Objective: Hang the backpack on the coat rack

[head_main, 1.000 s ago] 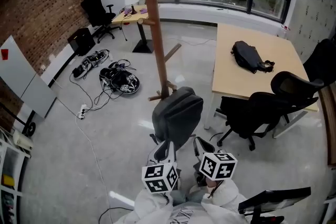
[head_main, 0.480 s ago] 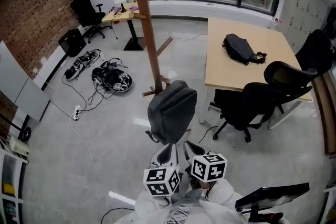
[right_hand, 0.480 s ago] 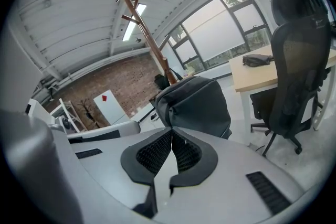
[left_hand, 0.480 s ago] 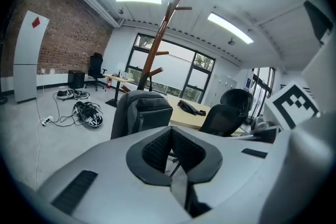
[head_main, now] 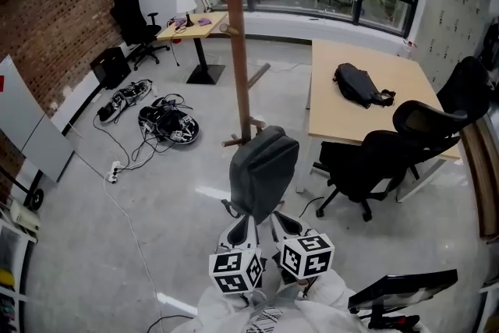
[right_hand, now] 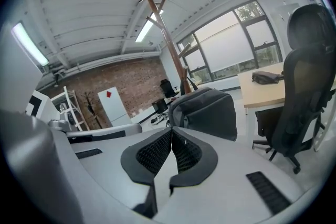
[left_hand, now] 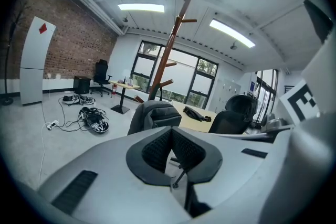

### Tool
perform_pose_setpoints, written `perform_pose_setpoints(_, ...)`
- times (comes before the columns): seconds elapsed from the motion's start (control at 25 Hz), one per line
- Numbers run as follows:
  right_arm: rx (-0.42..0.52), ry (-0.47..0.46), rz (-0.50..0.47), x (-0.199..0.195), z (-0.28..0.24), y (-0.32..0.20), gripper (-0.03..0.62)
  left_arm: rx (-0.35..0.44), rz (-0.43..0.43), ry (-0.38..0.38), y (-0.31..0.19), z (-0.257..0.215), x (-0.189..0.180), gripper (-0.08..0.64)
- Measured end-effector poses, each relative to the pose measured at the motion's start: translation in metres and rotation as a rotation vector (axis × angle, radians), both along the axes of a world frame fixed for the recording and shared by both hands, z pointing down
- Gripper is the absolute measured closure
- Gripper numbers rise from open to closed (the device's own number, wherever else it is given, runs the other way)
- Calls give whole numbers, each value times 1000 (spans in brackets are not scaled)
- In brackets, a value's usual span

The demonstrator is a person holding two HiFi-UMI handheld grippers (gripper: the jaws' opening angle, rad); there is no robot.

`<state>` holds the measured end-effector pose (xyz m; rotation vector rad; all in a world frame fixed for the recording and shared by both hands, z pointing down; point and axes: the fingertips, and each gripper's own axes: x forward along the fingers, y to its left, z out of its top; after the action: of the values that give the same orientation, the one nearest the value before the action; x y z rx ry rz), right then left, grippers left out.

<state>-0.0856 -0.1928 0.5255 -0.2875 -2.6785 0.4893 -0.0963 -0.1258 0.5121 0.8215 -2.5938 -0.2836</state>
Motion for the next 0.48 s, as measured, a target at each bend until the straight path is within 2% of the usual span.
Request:
perform_pose_setpoints(0.24,47,12,-28,4,1,6,580,10,-12,-8,7,-5,-2,557)
perform_pose_setpoints(0.48,58,11,-32,7,3,9,581,22,14,23,2,3,3,557)
